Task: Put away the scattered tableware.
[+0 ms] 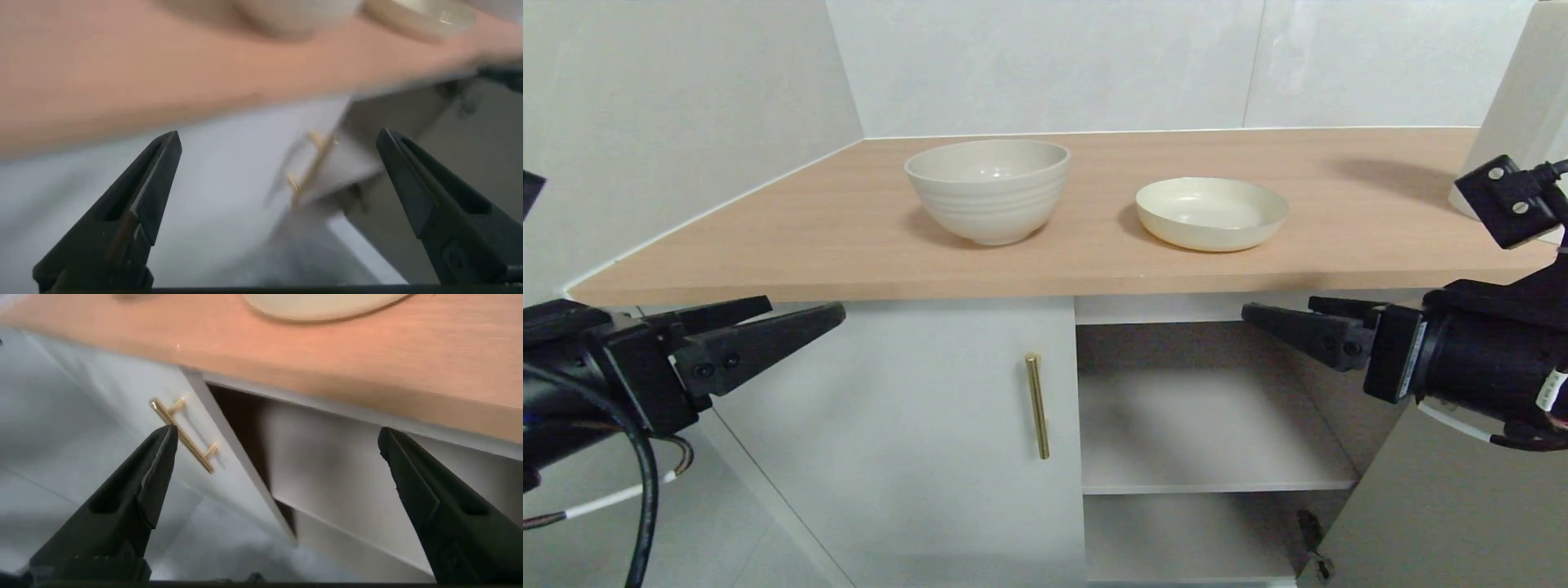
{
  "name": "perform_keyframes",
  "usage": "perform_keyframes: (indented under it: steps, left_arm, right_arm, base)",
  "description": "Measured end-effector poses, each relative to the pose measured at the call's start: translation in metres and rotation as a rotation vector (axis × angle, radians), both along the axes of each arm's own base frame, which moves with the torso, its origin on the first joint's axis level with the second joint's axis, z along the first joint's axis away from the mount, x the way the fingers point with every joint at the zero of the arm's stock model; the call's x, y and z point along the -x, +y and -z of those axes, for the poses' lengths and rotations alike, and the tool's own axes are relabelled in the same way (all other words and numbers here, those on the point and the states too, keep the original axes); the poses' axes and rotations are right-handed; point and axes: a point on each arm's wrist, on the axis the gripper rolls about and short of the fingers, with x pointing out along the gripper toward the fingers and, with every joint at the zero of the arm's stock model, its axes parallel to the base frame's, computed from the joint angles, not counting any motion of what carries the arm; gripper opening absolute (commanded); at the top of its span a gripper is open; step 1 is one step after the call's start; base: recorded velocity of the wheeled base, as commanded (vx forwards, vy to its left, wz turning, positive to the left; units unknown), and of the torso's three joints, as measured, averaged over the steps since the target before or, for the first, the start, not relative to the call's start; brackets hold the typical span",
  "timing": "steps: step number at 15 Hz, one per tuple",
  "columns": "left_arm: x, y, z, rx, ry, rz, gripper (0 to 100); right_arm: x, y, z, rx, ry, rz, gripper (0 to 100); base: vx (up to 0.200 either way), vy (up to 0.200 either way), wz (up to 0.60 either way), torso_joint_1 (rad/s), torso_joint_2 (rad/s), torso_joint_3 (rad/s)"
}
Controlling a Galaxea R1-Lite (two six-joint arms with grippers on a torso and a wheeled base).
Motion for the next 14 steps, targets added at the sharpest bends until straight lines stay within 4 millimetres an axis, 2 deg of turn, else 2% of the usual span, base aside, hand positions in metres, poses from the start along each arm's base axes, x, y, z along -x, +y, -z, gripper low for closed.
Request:
perform_keyframes:
  steps: [3, 7, 14]
  left_arm:
    - [0.0048, 0.0011, -0.0057, 0.006, -0.018, 0.008, 100]
    - [0.0055, 0.0012, -0.0075, 0.009, -0.026, 0.009, 100]
    - [-0.0042, -0.0012, -0.0054, 0.006, 0.002, 0.002, 100]
  right_arm:
    - [0.0033, -0.0026, 0.0002, 0.013, -0.015, -0.003, 100]
    - [0.0057, -0.0041, -0.0015, 0.017, -0.030, -0.006, 100]
    - [0.0050, -0.0040, 0.0008, 0.022, -0.023, -0.005, 100]
  base:
    - [0.000, 0.000, 0.00, 0.000, 0.00, 0.000]
    - [0.000, 0.000, 0.00, 0.067, -0.23, -0.245]
    - [0.000, 0.000, 0.00, 0.140, -0.47, -0.297]
